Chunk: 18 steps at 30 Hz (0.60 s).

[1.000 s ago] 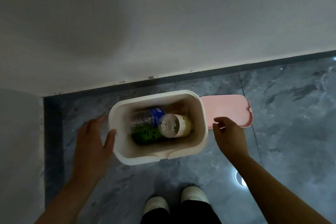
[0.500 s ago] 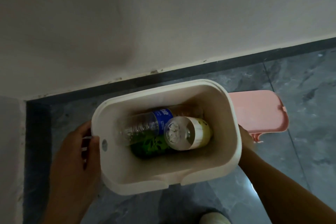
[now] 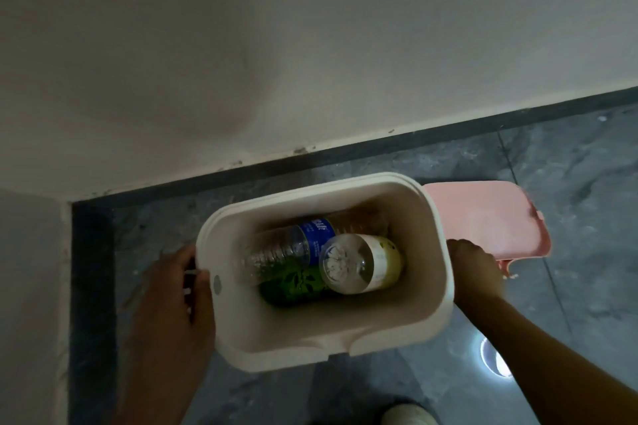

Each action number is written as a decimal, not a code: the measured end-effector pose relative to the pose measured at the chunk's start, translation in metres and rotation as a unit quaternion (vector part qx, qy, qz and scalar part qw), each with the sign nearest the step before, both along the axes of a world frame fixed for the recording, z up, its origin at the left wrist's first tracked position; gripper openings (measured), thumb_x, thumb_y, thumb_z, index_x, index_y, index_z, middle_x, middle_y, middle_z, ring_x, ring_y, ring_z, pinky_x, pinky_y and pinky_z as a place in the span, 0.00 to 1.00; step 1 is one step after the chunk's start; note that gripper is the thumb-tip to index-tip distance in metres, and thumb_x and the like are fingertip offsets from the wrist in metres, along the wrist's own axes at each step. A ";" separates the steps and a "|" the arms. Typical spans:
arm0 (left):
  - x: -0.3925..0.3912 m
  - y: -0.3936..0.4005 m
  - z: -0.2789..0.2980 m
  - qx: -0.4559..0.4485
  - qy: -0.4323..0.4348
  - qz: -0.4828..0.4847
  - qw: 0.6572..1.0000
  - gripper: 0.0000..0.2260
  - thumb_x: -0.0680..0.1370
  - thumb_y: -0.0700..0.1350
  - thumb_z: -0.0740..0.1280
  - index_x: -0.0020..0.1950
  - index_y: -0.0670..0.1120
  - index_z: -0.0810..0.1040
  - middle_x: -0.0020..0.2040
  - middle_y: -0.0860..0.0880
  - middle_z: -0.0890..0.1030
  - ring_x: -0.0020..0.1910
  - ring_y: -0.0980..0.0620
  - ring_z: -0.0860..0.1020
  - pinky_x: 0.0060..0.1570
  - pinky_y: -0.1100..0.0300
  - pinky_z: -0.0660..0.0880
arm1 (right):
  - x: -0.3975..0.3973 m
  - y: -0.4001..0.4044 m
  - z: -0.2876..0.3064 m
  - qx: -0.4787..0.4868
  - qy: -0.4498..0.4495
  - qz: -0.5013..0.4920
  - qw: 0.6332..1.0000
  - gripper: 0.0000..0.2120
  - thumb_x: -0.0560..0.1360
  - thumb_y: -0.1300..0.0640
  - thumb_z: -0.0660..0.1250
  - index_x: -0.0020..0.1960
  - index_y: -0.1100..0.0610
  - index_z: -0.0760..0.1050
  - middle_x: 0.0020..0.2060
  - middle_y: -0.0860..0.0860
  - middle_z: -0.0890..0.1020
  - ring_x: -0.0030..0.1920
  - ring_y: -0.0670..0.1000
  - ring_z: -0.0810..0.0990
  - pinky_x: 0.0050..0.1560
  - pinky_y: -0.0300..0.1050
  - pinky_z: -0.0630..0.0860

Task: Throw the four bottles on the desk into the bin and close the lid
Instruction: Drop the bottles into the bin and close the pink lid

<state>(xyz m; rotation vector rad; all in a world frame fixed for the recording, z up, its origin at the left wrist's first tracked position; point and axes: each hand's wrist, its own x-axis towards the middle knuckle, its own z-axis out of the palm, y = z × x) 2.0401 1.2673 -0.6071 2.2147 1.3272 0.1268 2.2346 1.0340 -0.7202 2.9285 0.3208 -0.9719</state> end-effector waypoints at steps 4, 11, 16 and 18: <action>0.007 -0.004 0.008 -0.028 0.037 0.000 0.999 0.14 0.78 0.39 0.59 0.63 0.41 0.72 0.57 0.41 0.78 0.48 0.47 0.75 0.49 0.52 0.73 | 0.008 -0.012 0.038 0.065 -0.063 -0.058 0.994 0.10 0.74 0.57 0.64 0.46 0.63 0.79 0.44 0.60 0.83 0.37 0.57 0.77 0.37 0.40 0.65; 0.018 -0.009 0.029 -0.081 0.052 0.033 0.995 0.12 0.79 0.40 0.59 0.62 0.43 0.73 0.57 0.42 0.79 0.53 0.46 0.77 0.52 0.51 0.75 | 0.015 -0.032 0.107 0.142 -0.105 -0.123 0.977 0.10 0.69 0.56 0.72 0.42 0.64 0.78 0.40 0.63 0.82 0.39 0.62 0.79 0.37 0.45 0.69; 0.024 -0.005 0.038 -0.110 0.081 0.034 0.990 0.08 0.79 0.39 0.59 0.53 0.40 0.76 0.49 0.40 0.80 0.44 0.46 0.77 0.39 0.60 0.72 | 0.014 -0.032 0.151 0.227 -0.095 -0.179 0.953 0.10 0.70 0.55 0.71 0.35 0.57 0.74 0.31 0.56 0.80 0.27 0.51 0.76 0.27 0.40 0.67; 0.027 -0.004 0.044 -0.123 0.095 0.029 0.987 0.09 0.79 0.39 0.58 0.53 0.39 0.76 0.49 0.38 0.80 0.44 0.46 0.78 0.39 0.60 0.73 | 0.011 -0.032 0.170 0.256 -0.098 -0.204 0.940 0.09 0.71 0.55 0.71 0.36 0.56 0.74 0.33 0.55 0.82 0.28 0.50 0.77 0.26 0.35 0.65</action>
